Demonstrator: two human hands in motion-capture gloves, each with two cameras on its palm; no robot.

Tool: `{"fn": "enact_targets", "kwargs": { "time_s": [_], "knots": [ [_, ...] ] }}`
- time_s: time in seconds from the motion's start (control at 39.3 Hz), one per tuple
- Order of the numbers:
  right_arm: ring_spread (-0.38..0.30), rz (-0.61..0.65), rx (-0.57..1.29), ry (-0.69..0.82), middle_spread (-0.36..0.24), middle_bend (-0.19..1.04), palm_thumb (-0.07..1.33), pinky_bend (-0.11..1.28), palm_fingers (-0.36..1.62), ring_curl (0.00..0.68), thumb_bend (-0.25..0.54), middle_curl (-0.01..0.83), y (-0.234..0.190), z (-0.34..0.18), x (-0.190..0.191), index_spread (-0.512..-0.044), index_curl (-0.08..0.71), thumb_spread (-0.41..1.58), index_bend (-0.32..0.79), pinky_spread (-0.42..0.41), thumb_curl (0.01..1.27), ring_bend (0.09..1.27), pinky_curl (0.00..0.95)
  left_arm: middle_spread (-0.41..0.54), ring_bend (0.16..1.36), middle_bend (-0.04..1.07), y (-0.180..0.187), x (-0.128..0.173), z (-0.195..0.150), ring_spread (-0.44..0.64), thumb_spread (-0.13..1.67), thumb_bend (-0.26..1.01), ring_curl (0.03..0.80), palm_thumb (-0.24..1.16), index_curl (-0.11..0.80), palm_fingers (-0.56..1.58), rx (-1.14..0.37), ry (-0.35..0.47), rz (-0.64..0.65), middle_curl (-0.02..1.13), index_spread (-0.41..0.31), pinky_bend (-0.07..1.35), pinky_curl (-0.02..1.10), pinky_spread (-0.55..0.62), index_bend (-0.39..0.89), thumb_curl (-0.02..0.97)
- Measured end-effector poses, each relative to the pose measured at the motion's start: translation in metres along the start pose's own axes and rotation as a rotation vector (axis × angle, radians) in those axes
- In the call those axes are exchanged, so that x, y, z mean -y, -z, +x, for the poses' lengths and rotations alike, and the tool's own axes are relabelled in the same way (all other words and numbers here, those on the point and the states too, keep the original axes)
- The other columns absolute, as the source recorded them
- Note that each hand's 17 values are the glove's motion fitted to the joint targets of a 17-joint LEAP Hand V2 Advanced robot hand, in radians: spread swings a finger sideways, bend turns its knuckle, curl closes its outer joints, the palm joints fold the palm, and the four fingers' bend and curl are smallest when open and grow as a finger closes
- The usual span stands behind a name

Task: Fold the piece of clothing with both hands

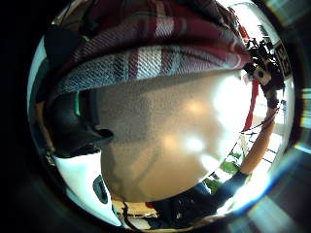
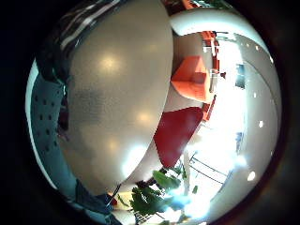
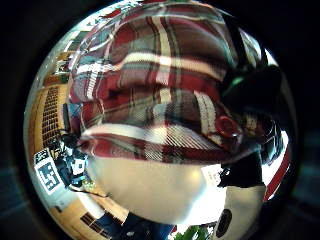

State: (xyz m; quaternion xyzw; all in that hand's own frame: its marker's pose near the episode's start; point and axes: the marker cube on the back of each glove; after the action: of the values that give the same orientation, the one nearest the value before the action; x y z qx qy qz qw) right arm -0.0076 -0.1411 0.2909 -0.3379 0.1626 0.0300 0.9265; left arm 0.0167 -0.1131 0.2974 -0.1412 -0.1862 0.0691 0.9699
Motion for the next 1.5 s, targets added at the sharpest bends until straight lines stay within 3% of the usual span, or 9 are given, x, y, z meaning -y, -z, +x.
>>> {"fn": "enact_targets", "kwargs": {
  "time_s": [0.2, 0.3, 0.48, 0.94, 1.04, 1.14, 1.19, 1.42, 1.5],
  "knots": [
    [-0.285, 0.329, -0.182, -0.100, -0.262, 0.18, 1.01, 0.59, 1.19, 0.374, -0.016, 0.387, -0.009, 0.009, -0.011, -0.337, 0.335, 0.86, 0.20, -0.305, 0.54, 0.48, 0.375, -0.289, 0.40, 0.49, -0.002, -0.038, 0.006, -0.33, 0.82, 0.02, 0.341, 0.84, 0.435, 1.29, 0.082, -0.052, 0.013, 0.46, -0.271, 0.48, 0.39, -0.39, 0.41, 0.515],
    [-0.293, 0.259, -0.137, -0.045, -0.264, 0.18, 1.01, 0.58, 1.21, 0.383, -0.022, 0.392, -0.033, 0.002, -0.048, -0.329, 0.356, 0.85, 0.19, -0.321, 0.54, 0.48, 0.374, -0.314, 0.38, 0.50, -0.006, -0.070, 0.006, -0.34, 0.98, 0.01, 0.351, 0.82, 0.448, 1.28, 0.086, -0.064, -0.001, 0.46, -0.290, 0.47, 0.39, -0.41, 0.41, 0.486],
    [-0.299, 0.614, -0.124, 0.038, -0.265, 0.18, 1.00, 0.57, 1.22, 0.392, -0.026, 0.401, -0.036, 0.003, -0.073, -0.323, 0.374, 0.83, 0.18, -0.334, 0.55, 0.47, 0.372, -0.310, 0.37, 0.40, -0.012, -0.127, 0.007, -0.33, 1.20, -0.01, 0.365, 0.76, 0.441, 1.17, 0.051, -0.163, -0.124, 0.46, -0.295, 0.54, 0.42, -0.40, 0.30, 0.431],
    [-0.310, 0.133, -0.074, 0.322, -0.260, 0.23, 0.98, 0.53, 1.25, 0.398, -0.028, 0.440, -0.053, 0.000, -0.198, -0.319, 0.381, 0.81, 0.15, -0.313, 0.56, 0.45, 0.365, -0.314, 0.48, 0.40, 0.010, -0.191, -0.004, -0.34, 1.36, 0.00, 0.429, 0.73, 0.418, 1.24, -0.104, -0.504, -0.454, 0.50, -0.269, 0.58, 0.45, -0.39, 0.14, 0.418],
    [-0.306, 0.084, -0.018, 0.369, -0.261, 0.24, 0.97, 0.53, 1.24, 0.402, -0.035, 0.446, -0.028, 0.003, -0.195, -0.316, 0.377, 0.77, 0.14, -0.319, 0.57, 0.46, 0.365, -0.320, 0.52, 0.43, 0.049, -0.169, -0.020, -0.35, 1.34, -0.01, 0.443, 0.74, 0.421, 1.26, -0.105, -0.425, -0.427, 0.52, -0.270, 0.57, 0.45, -0.39, 0.15, 0.440],
    [-0.293, 0.134, -0.042, 0.247, -0.255, 0.27, 0.97, 0.49, 1.19, 0.400, -0.035, 0.460, 0.000, 0.011, -0.161, -0.317, 0.385, 0.67, 0.17, -0.330, 0.60, 0.42, 0.358, -0.324, 0.53, 0.44, 0.091, -0.136, -0.033, -0.35, 1.31, 0.00, 0.449, 0.75, 0.427, 1.23, -0.018, -0.131, -0.467, 0.53, -0.270, 0.55, 0.45, -0.39, 0.16, 0.462],
    [-0.294, 0.120, -0.050, 0.169, -0.255, 0.28, 0.97, 0.48, 1.18, 0.404, -0.033, 0.465, 0.010, 0.011, -0.158, -0.315, 0.386, 0.64, 0.16, -0.336, 0.60, 0.41, 0.355, -0.318, 0.53, 0.44, 0.105, -0.120, -0.029, -0.34, 1.28, -0.01, 0.450, 0.76, 0.435, 1.20, -0.007, -0.089, -0.432, 0.54, -0.272, 0.53, 0.44, -0.38, 0.17, 0.476],
    [-0.289, 0.078, -0.034, -0.062, -0.265, 0.32, 0.98, 0.54, 1.08, 0.429, -0.020, 0.485, -0.004, 0.010, -0.114, -0.321, 0.284, 0.72, -0.02, -0.338, 0.61, 0.48, 0.370, -0.295, 0.44, 0.39, 0.061, -0.049, -0.015, -0.32, 1.12, -0.02, 0.432, 0.79, 0.443, 1.06, 0.074, 0.041, -0.383, 0.54, -0.253, 0.44, 0.42, -0.33, 0.15, 0.531],
    [-0.270, 0.165, 0.034, -0.054, -0.255, 0.27, 0.97, 0.53, 0.95, 0.439, -0.010, 0.475, -0.010, 0.009, -0.104, -0.320, 0.259, 0.84, 0.01, -0.293, 0.60, 0.50, 0.375, -0.261, 0.42, 0.27, 0.051, -0.046, -0.019, -0.27, 1.17, -0.11, 0.437, 0.58, 0.434, 0.88, 0.104, 0.135, -0.299, 0.52, -0.227, 0.44, 0.43, -0.30, 0.13, 0.458]
  ]
}}
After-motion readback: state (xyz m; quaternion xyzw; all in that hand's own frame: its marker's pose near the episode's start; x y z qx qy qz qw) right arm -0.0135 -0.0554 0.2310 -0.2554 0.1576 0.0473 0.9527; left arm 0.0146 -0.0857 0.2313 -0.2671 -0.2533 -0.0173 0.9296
